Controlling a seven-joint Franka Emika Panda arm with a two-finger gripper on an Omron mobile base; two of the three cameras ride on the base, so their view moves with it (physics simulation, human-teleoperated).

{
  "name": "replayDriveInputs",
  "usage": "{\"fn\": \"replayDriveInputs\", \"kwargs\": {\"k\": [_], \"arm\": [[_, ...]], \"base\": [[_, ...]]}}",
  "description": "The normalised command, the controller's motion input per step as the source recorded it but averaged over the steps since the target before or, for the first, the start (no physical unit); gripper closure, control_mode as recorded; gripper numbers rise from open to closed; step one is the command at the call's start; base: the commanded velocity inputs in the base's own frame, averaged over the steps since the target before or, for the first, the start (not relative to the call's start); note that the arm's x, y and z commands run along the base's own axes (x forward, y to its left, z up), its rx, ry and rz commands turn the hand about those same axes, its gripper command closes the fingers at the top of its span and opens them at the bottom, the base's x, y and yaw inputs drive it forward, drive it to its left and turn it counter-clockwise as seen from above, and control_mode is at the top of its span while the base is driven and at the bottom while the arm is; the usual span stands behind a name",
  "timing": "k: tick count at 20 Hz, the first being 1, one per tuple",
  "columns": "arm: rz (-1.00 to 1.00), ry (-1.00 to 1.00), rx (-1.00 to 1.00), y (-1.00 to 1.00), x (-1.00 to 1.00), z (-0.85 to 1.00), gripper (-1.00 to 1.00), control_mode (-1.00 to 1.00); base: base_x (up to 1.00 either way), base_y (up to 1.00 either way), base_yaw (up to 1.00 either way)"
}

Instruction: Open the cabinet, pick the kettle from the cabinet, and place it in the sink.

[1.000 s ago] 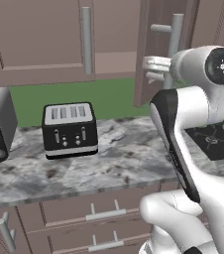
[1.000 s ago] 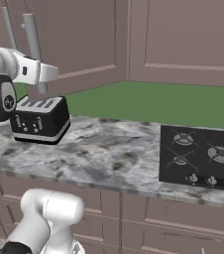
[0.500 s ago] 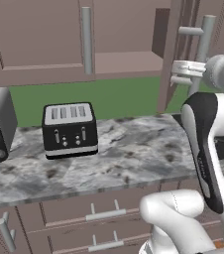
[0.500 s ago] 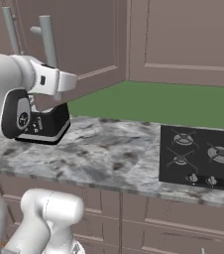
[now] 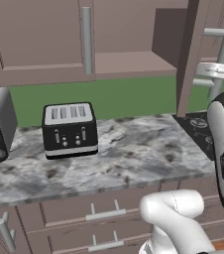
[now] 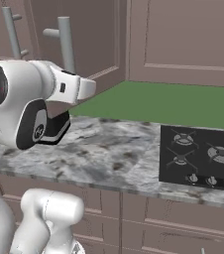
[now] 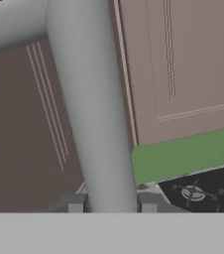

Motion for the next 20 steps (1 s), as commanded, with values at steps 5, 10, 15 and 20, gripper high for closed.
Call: {"fn": "replayDriveInputs", "kwargs": {"k": [5,10,15,20], "arm": [[-0.12,0.01,0.0,0.0,-0.13,-0.16,-1.0,-1.0],[-0.13,0.06,0.0,-0.21,-0.25,-0.01,-1.0,-1.0],[-0.14,0.08,0.0,-0.24,-0.37,0.0,-1.0,-1.0],[-0.05,0.01,0.0,0.04,-0.37,0.0,-1.0,-1.0]], "base": [[0.0,0.0,0.0],[0.0,0.0,0.0],[0.0,0.0,0.0],[0.0,0.0,0.0]]}}
